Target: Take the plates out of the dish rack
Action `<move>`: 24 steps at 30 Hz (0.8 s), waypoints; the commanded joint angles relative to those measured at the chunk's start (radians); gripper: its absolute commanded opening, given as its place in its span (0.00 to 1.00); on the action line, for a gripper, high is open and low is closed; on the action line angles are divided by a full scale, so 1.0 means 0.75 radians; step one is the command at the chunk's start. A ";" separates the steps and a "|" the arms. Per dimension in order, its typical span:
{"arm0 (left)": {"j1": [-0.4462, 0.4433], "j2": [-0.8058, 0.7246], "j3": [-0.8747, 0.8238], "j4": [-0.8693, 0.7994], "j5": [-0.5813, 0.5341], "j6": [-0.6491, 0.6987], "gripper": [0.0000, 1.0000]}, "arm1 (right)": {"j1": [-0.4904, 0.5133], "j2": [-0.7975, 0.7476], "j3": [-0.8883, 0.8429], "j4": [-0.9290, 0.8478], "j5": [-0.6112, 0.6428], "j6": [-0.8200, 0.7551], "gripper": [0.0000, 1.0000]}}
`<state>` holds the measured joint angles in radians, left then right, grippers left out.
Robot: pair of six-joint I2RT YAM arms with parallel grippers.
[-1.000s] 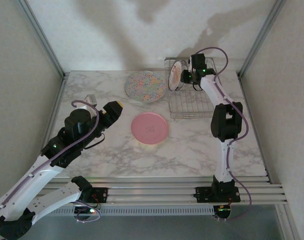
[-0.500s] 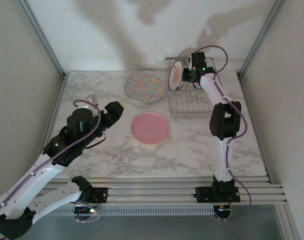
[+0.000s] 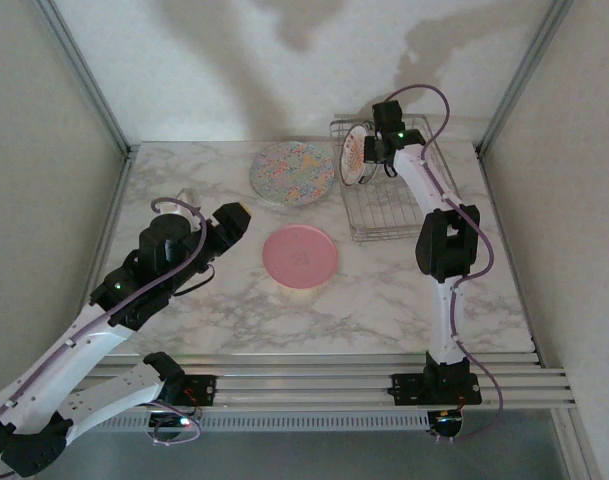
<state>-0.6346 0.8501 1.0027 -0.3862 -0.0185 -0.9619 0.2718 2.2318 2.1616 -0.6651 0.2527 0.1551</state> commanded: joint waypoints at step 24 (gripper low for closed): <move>-0.069 0.633 0.287 0.487 0.417 0.075 0.75 | -0.048 -1.069 -0.542 -0.017 0.112 -0.072 0.00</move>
<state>-0.6682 1.2636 1.1576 -0.1238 0.2024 -0.9314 0.2493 1.5166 1.7763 -0.6636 0.4202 0.0410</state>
